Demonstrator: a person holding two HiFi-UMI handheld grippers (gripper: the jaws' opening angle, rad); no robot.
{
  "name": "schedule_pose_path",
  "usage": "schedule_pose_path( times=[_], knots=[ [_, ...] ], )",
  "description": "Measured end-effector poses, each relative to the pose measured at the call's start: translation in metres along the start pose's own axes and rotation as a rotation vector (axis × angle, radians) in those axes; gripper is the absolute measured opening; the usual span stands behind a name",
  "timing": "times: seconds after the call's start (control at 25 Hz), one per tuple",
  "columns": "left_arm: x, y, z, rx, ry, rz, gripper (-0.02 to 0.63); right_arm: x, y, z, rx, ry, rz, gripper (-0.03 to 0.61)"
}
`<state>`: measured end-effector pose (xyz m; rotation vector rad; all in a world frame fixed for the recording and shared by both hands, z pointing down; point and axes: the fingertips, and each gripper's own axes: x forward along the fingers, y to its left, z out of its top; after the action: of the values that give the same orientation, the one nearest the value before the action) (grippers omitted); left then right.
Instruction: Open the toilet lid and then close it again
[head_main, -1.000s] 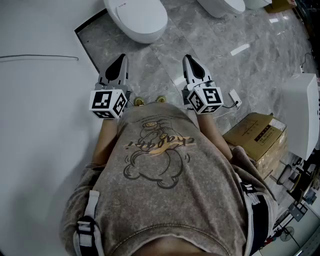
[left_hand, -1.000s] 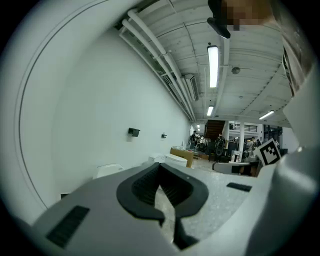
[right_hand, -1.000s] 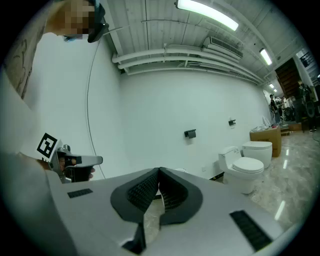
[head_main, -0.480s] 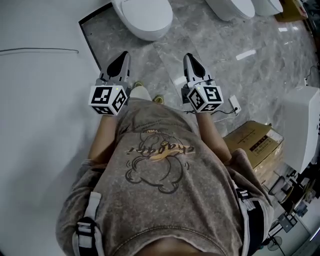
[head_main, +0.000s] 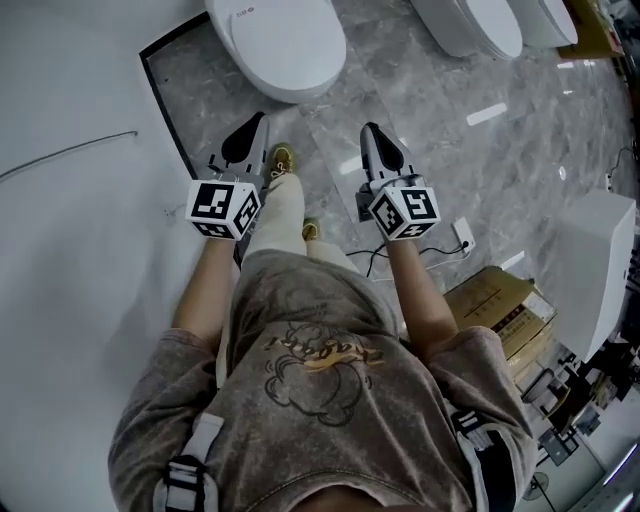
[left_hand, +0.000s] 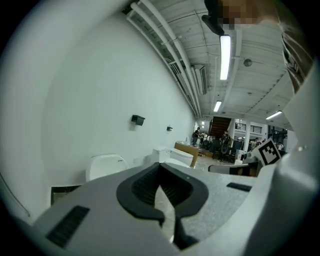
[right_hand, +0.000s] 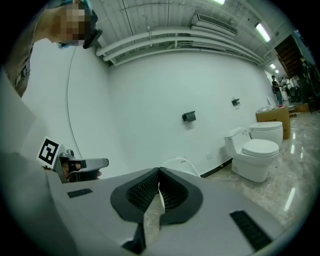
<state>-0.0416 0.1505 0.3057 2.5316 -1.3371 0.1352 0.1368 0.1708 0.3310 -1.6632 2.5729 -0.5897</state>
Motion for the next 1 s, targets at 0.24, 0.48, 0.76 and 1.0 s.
schedule_pose_path(
  times=[0.24,0.48,0.76,1.0],
  knots=[
    [0.082,0.066,-0.059,-0.027,0.039,0.010,0.009,0.094,-0.041,-0.059,0.000,0.065,0.009,0.026],
    [0.143,0.127,-0.155,-0.043,0.122,0.032,0.008,0.168,-0.083,-0.152,0.013,0.157,0.023,0.026],
    [0.187,0.154,-0.279,-0.077,0.205,0.019,0.009,0.217,-0.128,-0.267,0.067,0.225,-0.014,0.026],
    [0.228,0.170,-0.367,-0.123,0.232,0.009,0.009,0.254,-0.155,-0.334,0.049,0.251,0.008,0.026]
  ],
)
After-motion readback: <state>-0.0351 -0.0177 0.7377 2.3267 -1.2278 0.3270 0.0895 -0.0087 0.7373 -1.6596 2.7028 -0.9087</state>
